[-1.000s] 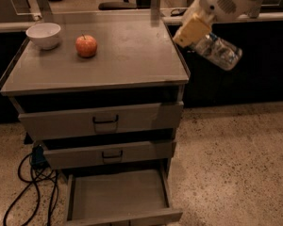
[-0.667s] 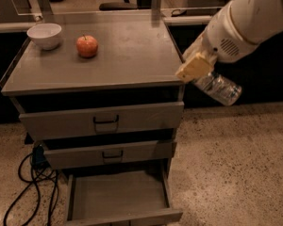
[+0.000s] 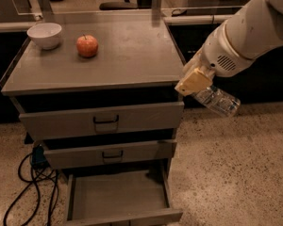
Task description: Place redbull can into bottom drawer
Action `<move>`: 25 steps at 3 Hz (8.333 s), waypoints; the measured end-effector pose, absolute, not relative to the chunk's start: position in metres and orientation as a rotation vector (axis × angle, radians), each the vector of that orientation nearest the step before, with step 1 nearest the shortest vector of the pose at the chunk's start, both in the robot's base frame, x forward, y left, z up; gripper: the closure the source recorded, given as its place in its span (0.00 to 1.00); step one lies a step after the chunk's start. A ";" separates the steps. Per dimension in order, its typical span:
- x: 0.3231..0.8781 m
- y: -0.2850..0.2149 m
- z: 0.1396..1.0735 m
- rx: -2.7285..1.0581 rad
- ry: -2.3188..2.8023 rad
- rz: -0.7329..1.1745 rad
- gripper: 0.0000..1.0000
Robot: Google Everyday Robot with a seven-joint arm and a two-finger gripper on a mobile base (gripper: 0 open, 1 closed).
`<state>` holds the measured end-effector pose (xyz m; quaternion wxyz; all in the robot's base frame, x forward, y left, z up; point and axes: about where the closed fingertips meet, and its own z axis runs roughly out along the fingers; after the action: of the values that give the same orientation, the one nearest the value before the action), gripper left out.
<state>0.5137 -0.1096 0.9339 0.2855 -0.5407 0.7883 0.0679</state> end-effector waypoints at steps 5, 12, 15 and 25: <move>0.431 -0.028 0.662 -1.419 2.082 0.560 1.00; 0.537 -0.100 0.505 -1.104 1.819 0.871 1.00; 0.549 -0.102 0.438 -0.962 1.663 0.973 1.00; 0.574 -0.051 0.217 -1.184 1.944 1.048 1.00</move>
Offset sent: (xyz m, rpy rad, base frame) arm -0.0855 0.0584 -0.2214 0.1841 0.1476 0.1039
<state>0.5742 -0.0512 0.2171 0.3125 -0.4488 0.7370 0.3971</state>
